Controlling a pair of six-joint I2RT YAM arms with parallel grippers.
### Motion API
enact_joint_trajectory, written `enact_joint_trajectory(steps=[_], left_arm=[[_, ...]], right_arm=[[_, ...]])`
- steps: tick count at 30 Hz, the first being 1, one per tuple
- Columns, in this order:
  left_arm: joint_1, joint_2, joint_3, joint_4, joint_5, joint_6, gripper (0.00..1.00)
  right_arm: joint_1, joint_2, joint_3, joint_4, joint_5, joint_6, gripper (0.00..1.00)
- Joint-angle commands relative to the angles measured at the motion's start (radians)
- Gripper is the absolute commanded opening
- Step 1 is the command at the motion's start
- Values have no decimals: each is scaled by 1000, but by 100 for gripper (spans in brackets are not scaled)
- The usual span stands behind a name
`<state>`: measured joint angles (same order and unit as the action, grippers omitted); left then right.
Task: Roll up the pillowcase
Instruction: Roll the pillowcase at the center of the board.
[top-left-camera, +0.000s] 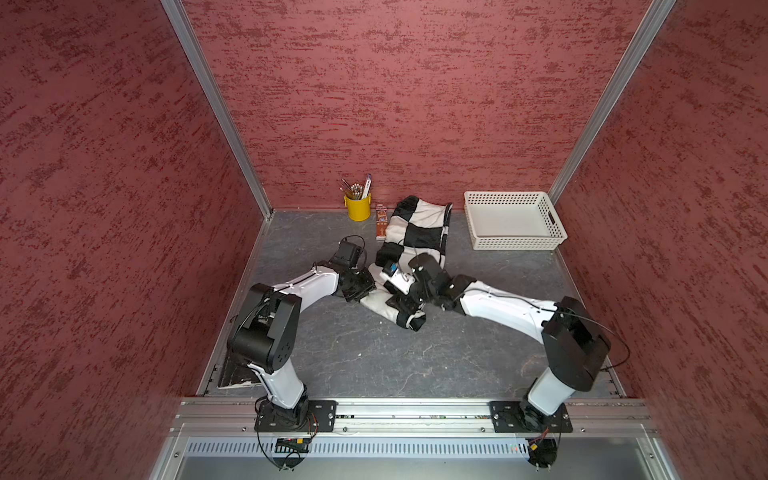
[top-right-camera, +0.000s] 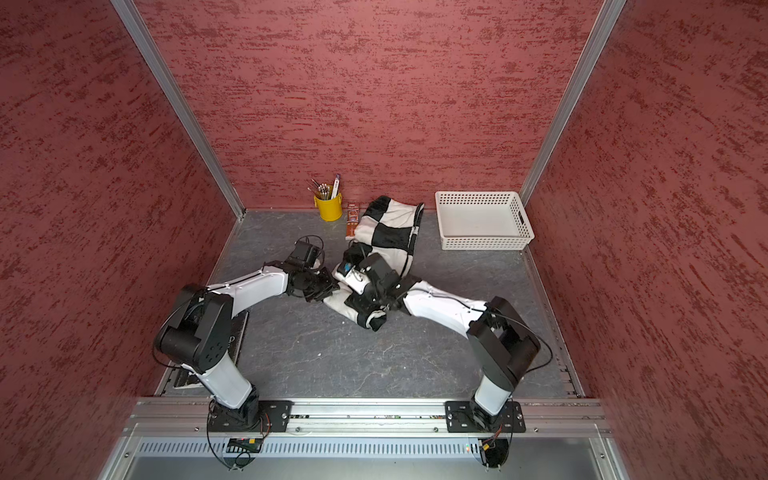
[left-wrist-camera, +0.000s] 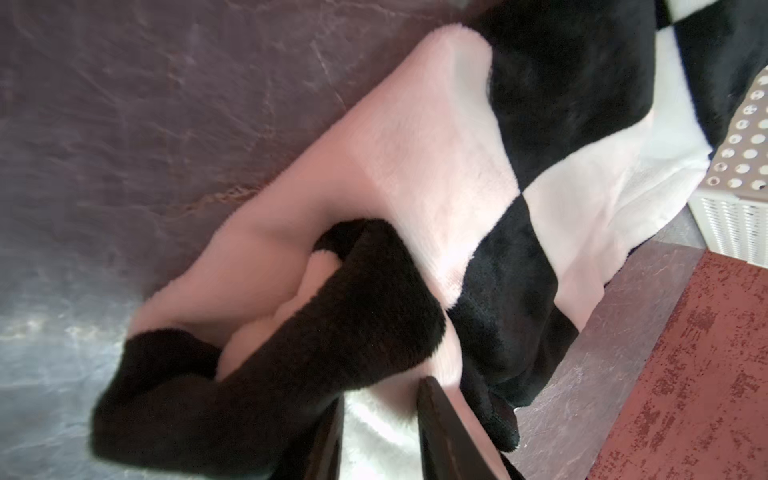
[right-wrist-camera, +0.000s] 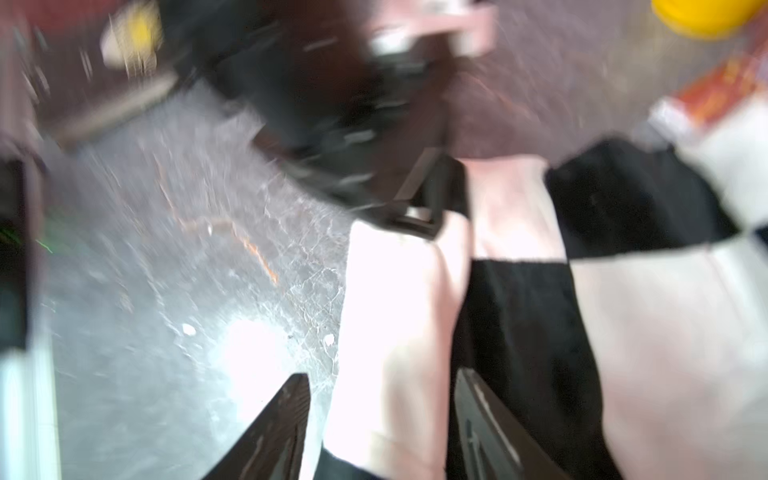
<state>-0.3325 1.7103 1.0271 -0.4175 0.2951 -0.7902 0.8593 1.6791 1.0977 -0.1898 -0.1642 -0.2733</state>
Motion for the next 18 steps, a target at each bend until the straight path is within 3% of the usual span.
enact_joint_trajectory(steps=[1,12,18], left_arm=[[13,14,19,18,9,-13,34],[18,-4,19,12,24,-6,34],[22,-5,13,14,28,-4,34]], right_arm=[[111,45,-86,149,356,-247,65],[168,213,-17,336,571,-412,65],[162,269,-27,353,583,-429,63]])
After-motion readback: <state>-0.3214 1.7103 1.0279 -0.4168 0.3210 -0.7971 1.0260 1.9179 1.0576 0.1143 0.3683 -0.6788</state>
